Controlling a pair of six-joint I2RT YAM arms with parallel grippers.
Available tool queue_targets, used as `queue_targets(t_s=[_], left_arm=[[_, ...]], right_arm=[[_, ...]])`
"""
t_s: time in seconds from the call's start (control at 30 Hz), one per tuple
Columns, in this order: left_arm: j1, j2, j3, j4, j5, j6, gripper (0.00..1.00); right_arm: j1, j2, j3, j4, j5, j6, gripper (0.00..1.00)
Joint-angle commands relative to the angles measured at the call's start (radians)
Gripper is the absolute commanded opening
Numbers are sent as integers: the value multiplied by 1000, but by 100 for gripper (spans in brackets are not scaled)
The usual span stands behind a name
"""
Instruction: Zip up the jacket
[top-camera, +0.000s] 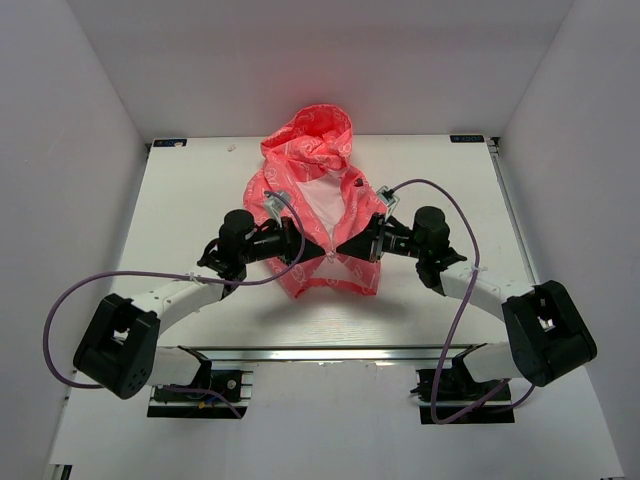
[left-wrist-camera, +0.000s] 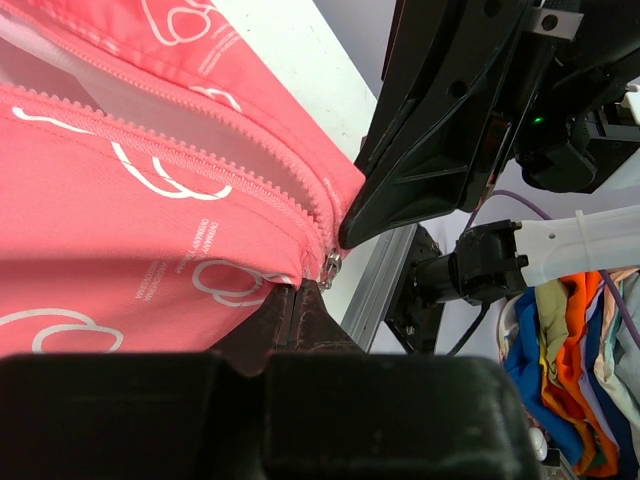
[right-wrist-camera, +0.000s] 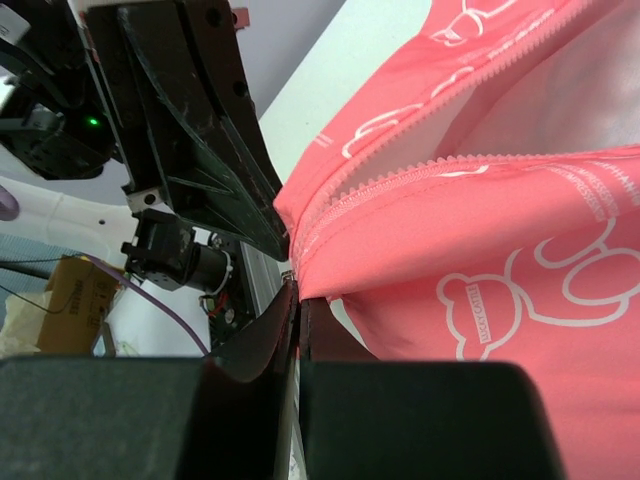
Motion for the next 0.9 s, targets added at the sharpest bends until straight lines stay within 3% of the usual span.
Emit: queue_targets(t_s=[0.0,0.87], left_arm=[[0,-48,-11,52,23,-13,0],[0,-44,-66,168,69,-85,0]], right_arm=[[-6,-9,-2,106,-16,32,0],[-6,39,-8,249,-3,113,0]])
